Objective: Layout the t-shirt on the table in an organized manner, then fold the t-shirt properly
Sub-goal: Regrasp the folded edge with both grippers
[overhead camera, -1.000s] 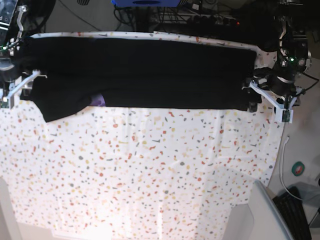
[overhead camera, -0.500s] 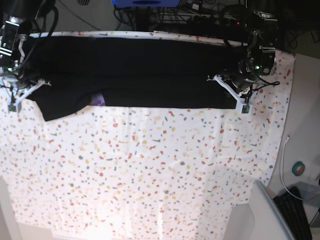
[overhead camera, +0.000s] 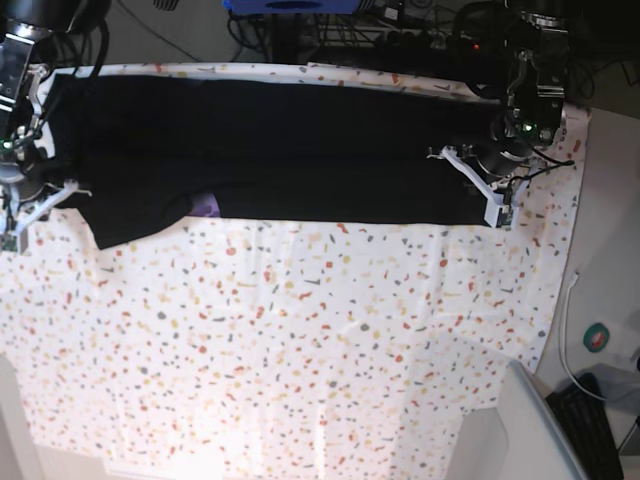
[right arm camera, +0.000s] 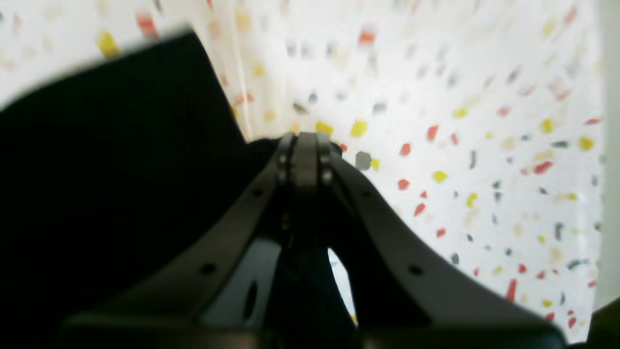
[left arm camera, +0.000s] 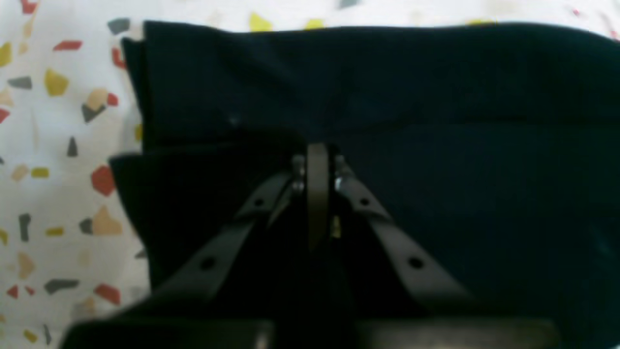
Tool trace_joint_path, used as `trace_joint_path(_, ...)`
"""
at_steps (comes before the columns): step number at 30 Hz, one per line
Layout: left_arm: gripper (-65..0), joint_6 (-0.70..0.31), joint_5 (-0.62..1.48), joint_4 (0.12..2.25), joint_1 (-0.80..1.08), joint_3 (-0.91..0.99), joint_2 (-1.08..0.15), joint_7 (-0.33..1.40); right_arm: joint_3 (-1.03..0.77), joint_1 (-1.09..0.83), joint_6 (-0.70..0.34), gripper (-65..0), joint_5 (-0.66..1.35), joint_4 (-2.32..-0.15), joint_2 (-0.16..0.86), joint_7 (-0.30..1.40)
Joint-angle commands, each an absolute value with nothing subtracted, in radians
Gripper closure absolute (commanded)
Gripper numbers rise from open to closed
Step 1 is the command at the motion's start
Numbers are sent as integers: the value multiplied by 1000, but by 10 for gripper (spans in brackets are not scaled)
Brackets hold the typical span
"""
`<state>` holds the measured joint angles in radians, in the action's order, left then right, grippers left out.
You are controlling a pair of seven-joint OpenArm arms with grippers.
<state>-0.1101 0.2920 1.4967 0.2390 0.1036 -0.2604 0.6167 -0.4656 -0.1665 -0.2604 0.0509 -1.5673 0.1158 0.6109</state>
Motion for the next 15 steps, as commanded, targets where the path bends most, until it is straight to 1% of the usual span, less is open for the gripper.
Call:
trace_joint_path(1,0,-116,297,1538,226,108,-268,587,-461,-127,-262,0,62,-1590,125,611)
trace_joint_path(3,0,-116,298,1570,229,108,-265,587,-461,-56,-262,0,62,-1570,124,679)
trace_joint_path(4,0,-116,298,1578,228,108,-265,587,-460,-16,-263,-84,62,-1537,125,708)
trace_joint_path(5,0,-116,298,1586,228,108,-265,588,-460,28,-263,-185,62,-1492,127,733)
trace_joint_path(6,0,-116,298,1590,228,108,-265,588,-458,74,-263,-261,61,-1431,133,745)
trace_joint_path(7,0,-116,298,1595,229,108,-265,588,-452,114,-266,-305,61,-1362,147,748)
trace_joint_path(11,0,-116,298,1598,257,110,-272,584,-369,220,-312,-321,62,-1135,200,745)
trace_joint_path(15,0,-116,298,1593,260,168,-265,587,-357,294,-318,-321,59,-997,206,697)
